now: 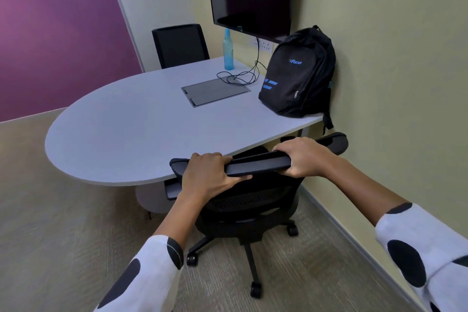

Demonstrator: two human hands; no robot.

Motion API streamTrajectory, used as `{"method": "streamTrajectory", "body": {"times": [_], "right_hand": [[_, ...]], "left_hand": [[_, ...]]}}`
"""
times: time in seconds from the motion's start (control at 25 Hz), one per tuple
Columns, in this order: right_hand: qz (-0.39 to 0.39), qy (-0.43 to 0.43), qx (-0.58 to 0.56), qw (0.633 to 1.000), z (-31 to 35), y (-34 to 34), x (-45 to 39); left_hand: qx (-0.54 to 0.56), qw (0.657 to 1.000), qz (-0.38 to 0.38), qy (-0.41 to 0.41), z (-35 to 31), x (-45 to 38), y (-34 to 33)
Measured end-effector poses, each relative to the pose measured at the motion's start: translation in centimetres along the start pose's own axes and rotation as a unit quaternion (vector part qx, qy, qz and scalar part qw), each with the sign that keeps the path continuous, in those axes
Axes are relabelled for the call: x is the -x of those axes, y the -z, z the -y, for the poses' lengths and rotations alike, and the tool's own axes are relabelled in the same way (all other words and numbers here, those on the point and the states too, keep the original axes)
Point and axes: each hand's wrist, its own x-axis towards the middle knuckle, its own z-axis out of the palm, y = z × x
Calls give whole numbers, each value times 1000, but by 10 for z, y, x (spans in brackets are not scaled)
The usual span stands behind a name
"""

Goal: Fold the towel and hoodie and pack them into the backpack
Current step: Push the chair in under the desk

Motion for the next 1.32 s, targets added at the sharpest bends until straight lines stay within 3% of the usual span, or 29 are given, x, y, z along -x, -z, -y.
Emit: {"method": "streamTrajectory", "body": {"times": [0.76, 1.32], "right_hand": [[11, 100, -4, 995, -131, 13, -83], [9, 116, -9, 993, -164, 11, -106]], "left_hand": [[-15, 994, -11, 111, -61, -99, -22], [-18, 992, -9, 127, -64, -137, -33]]}}
